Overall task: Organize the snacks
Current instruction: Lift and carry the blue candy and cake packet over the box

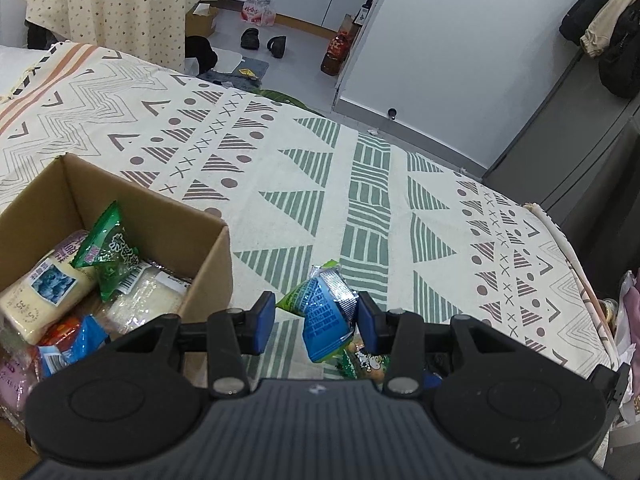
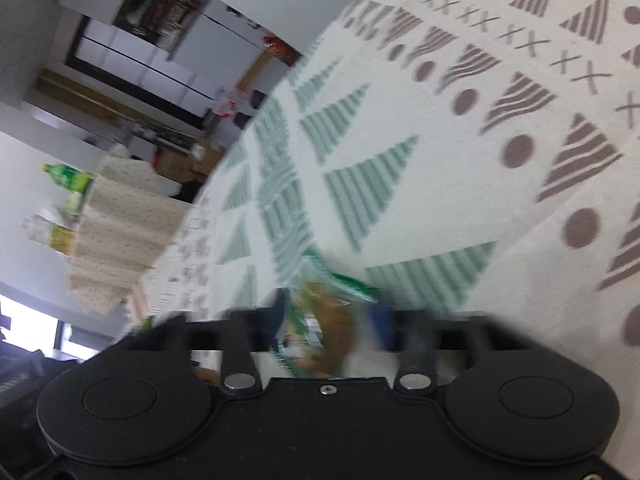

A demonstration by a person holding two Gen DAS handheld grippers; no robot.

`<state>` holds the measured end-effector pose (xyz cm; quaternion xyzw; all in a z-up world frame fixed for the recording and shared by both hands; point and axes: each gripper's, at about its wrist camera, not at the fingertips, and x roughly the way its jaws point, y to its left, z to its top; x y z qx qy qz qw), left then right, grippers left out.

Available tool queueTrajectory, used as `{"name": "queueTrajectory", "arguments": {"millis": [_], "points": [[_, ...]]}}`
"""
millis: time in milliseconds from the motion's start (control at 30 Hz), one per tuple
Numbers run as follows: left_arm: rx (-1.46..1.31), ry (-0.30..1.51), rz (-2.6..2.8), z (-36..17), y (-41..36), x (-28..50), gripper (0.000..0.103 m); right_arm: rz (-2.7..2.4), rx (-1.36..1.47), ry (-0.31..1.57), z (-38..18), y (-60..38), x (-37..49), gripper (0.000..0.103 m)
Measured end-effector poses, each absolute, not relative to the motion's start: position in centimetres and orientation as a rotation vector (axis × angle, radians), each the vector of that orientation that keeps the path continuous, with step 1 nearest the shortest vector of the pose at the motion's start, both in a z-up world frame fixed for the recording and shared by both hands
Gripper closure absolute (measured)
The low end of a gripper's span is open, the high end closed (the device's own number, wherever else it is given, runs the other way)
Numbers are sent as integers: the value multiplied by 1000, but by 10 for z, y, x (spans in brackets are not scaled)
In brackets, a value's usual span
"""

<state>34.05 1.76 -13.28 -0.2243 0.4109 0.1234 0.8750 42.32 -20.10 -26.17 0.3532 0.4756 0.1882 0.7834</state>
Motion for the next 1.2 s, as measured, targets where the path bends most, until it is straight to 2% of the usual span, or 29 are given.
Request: {"name": "queueTrajectory", "arguments": {"millis": [300, 800, 1200], "points": [[-461, 848, 278, -124, 17, 328, 60, 471, 741, 991, -241, -198, 416, 85], [-429, 786, 353, -93, 33, 298, 60, 637, 735, 870, -176, -186, 399, 87], [-461, 757, 430, -78, 71, 264, 60, 740, 732, 848, -151, -158, 378, 88]]}}
